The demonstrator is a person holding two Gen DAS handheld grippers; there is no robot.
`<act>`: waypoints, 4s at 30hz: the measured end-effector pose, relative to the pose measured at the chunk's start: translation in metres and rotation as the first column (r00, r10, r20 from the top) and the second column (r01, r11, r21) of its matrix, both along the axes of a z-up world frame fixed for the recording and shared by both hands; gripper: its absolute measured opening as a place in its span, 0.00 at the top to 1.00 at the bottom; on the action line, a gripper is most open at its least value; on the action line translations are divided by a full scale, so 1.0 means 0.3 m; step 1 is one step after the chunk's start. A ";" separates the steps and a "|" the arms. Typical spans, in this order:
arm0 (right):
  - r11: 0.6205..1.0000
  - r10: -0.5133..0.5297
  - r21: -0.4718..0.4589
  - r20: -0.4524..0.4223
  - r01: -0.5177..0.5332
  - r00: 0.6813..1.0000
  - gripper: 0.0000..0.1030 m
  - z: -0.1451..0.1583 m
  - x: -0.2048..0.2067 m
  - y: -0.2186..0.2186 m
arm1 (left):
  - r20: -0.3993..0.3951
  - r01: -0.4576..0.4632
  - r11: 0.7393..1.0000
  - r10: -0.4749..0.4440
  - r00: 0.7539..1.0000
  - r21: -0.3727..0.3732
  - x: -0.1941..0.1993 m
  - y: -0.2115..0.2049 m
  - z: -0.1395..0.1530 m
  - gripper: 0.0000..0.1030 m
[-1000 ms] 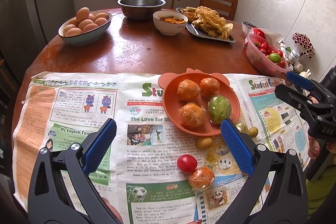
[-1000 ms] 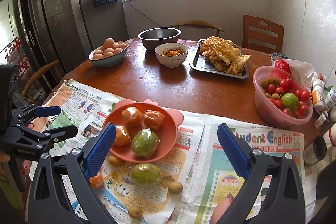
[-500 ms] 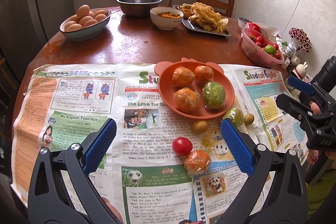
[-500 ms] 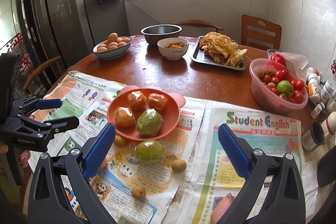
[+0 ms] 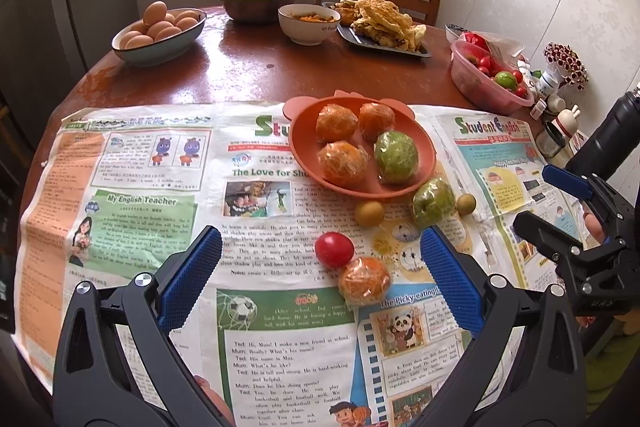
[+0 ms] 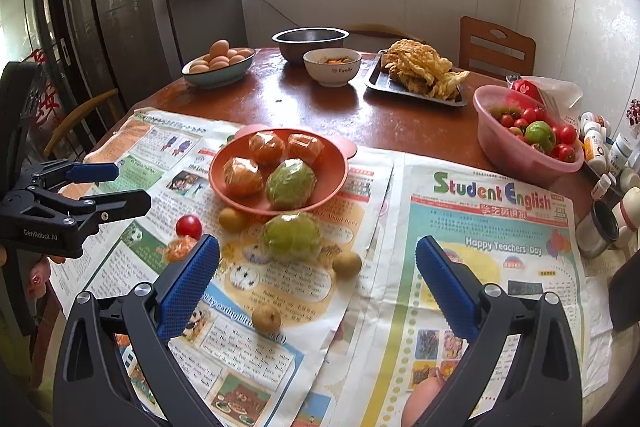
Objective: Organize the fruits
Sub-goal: 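Move the left tool to a loose wrapped orange while the right tool approaches a brown kiwi, then close the left tool on the wrapped orange while the right tool grasps the brown kiwi, then lift and carry the wrapped orange and the kiwi over the orange plate with both tools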
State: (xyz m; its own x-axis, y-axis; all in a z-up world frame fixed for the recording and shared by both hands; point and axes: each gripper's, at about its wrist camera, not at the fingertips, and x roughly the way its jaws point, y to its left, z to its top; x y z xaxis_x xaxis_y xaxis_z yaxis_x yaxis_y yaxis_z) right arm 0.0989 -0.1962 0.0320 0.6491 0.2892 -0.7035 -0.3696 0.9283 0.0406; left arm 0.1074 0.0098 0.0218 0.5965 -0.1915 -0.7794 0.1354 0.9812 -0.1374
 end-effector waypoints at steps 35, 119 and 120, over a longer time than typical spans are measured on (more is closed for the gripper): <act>0.994 0.095 -0.042 -0.069 -0.098 0.993 0.05 -0.175 -0.067 0.074 | -0.073 0.009 1.000 -0.009 0.997 -0.005 -0.062 -0.031 -0.131 0.09; 0.993 0.116 0.041 -0.033 -0.114 0.993 0.79 -0.099 -0.002 0.027 | -0.043 0.092 0.995 -0.093 0.995 -0.027 0.009 -0.127 -0.066 0.69; 0.993 0.116 0.039 -0.031 -0.115 0.993 0.79 -0.095 0.002 0.027 | -0.041 0.091 0.995 -0.092 0.995 -0.027 0.012 -0.125 -0.060 0.69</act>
